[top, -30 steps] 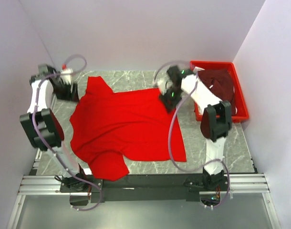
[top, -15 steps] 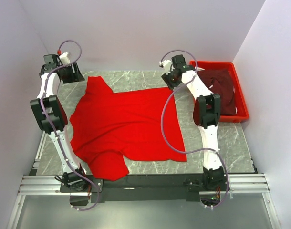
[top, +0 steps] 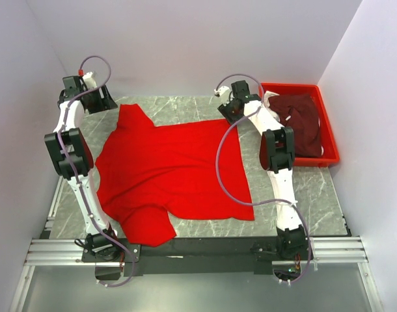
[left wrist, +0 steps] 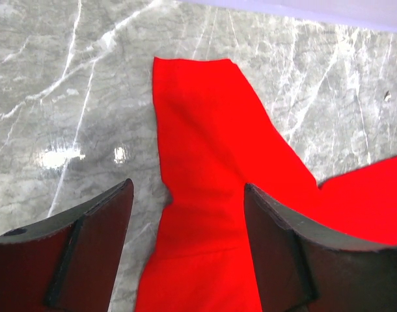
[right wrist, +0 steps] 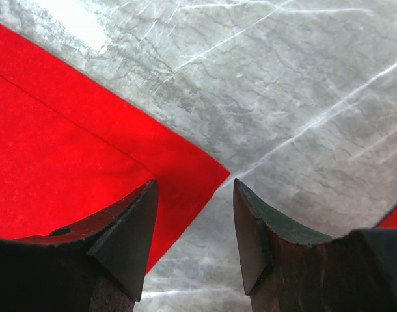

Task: Fold and stack the t-shirts
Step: Fold the tshirt

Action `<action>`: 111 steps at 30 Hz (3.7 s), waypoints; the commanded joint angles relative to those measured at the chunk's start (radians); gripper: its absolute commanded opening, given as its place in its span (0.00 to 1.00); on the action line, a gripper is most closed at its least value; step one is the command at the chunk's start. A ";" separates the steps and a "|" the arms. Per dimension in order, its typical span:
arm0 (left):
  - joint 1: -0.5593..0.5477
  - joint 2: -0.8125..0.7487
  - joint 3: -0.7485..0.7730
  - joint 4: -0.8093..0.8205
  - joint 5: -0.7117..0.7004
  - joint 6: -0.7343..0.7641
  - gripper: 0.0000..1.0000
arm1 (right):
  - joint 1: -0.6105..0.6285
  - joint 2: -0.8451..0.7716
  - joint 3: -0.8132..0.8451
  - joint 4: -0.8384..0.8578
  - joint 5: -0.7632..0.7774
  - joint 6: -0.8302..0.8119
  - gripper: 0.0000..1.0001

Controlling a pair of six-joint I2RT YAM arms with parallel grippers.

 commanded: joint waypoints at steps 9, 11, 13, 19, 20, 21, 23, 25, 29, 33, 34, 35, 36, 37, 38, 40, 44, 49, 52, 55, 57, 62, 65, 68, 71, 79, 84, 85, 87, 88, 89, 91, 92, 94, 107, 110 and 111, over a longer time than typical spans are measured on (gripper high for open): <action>-0.005 0.053 0.097 0.051 0.034 -0.067 0.76 | -0.017 0.063 0.109 -0.090 -0.111 -0.029 0.61; -0.008 0.053 0.096 0.047 0.037 -0.067 0.77 | -0.024 0.052 0.088 -0.079 -0.117 0.009 0.61; -0.010 0.050 0.094 0.047 0.037 -0.065 0.77 | -0.026 0.073 0.121 -0.100 -0.114 0.038 0.62; -0.011 0.033 0.100 0.039 0.031 -0.068 0.77 | -0.036 0.106 0.165 -0.202 -0.128 0.043 0.45; -0.008 0.032 0.096 0.038 0.034 -0.070 0.77 | -0.041 0.096 0.137 -0.195 -0.125 0.047 0.35; -0.010 0.032 0.096 0.031 0.036 -0.070 0.77 | -0.041 0.098 0.141 -0.212 -0.125 0.046 0.35; -0.010 0.033 0.093 0.025 0.040 -0.071 0.77 | -0.040 0.110 0.187 -0.249 -0.129 0.040 0.35; -0.010 0.035 0.093 0.019 0.043 -0.076 0.77 | -0.043 0.118 0.186 -0.283 -0.137 0.050 0.34; -0.011 0.040 0.094 0.022 0.057 -0.079 0.76 | -0.050 0.121 0.171 -0.272 -0.140 0.084 0.25; -0.027 0.082 0.125 0.035 0.039 -0.064 0.74 | -0.050 0.101 0.135 -0.240 -0.131 0.093 0.14; -0.031 0.096 0.142 0.030 0.019 -0.050 0.74 | -0.050 0.087 0.091 -0.220 -0.113 0.100 0.12; -0.045 0.133 0.183 0.028 0.004 -0.044 0.73 | -0.049 0.067 0.076 -0.191 -0.105 0.107 0.00; -0.050 0.153 0.203 0.030 -0.022 -0.042 0.70 | -0.049 0.058 0.063 -0.177 -0.103 0.107 0.00; -0.057 0.171 0.221 0.031 -0.036 -0.043 0.68 | -0.049 0.044 0.031 -0.162 -0.097 0.104 0.00; -0.059 0.200 0.244 0.050 -0.048 -0.047 0.66 | -0.049 0.026 0.019 -0.137 -0.091 0.095 0.00; -0.064 0.230 0.255 0.074 -0.100 -0.060 0.62 | -0.049 0.017 0.008 -0.128 -0.088 0.093 0.00; -0.068 0.267 0.260 0.114 -0.150 -0.060 0.57 | -0.049 0.006 0.005 -0.117 -0.069 0.083 0.00; -0.076 0.334 0.368 0.064 -0.171 -0.060 0.57 | -0.047 0.003 0.010 -0.136 -0.079 0.067 0.00; -0.085 0.343 0.384 0.044 -0.187 -0.057 0.56 | -0.044 0.004 0.022 -0.137 -0.073 0.064 0.00; -0.094 0.349 0.379 0.024 -0.179 -0.057 0.54 | -0.044 -0.006 0.017 -0.137 -0.074 0.057 0.00; -0.100 0.375 0.395 0.001 -0.180 -0.069 0.52 | -0.044 -0.011 0.007 -0.129 -0.073 0.055 0.00; -0.116 0.394 0.393 -0.036 -0.222 -0.071 0.49 | -0.046 -0.019 0.005 -0.134 -0.063 0.052 0.00; -0.126 0.414 0.401 -0.062 -0.225 -0.074 0.49 | -0.047 -0.022 0.003 -0.137 -0.063 0.047 0.00; -0.133 0.420 0.399 -0.053 -0.234 -0.080 0.39 | -0.046 -0.023 0.003 -0.140 -0.065 0.044 0.00; -0.134 0.415 0.402 -0.030 -0.204 -0.077 0.24 | -0.046 -0.031 -0.004 -0.143 -0.066 0.034 0.00; -0.117 0.265 0.326 0.137 -0.109 -0.034 0.00 | -0.049 -0.094 -0.012 -0.134 -0.077 0.003 0.00; -0.103 0.150 0.240 0.209 0.005 -0.007 0.00 | -0.050 -0.154 -0.052 -0.114 -0.102 0.008 0.00; -0.103 0.139 0.228 0.223 0.017 -0.002 0.00 | -0.049 -0.163 -0.052 -0.117 -0.106 0.011 0.00; -0.094 0.106 0.194 0.237 0.059 0.004 0.00 | -0.050 -0.167 -0.049 -0.123 -0.109 0.014 0.00; -0.091 0.098 0.183 0.243 0.063 0.004 0.00 | -0.050 -0.177 -0.050 -0.128 -0.111 0.015 0.00; -0.090 0.087 0.173 0.252 0.076 0.001 0.00 | -0.050 -0.181 -0.050 -0.129 -0.112 0.015 0.00; -0.079 0.066 0.157 0.252 0.109 0.001 0.00 | -0.050 -0.201 -0.064 -0.133 -0.115 0.014 0.00; -0.076 0.057 0.151 0.243 0.117 0.006 0.00 | -0.050 -0.210 -0.072 -0.134 -0.119 0.011 0.00; -0.067 0.021 0.117 0.242 0.148 0.025 0.00 | -0.049 -0.236 -0.096 -0.134 -0.123 -0.002 0.00; -0.022 -0.279 -0.234 0.179 0.264 0.217 0.00 | -0.056 -0.361 -0.225 -0.191 -0.151 -0.089 0.00; -0.016 -0.362 -0.326 0.154 0.257 0.258 0.00 | -0.056 -0.373 -0.240 -0.224 -0.166 -0.103 0.00; -0.017 -0.382 -0.347 0.148 0.254 0.269 0.00 | -0.056 -0.376 -0.247 -0.240 -0.172 -0.106 0.00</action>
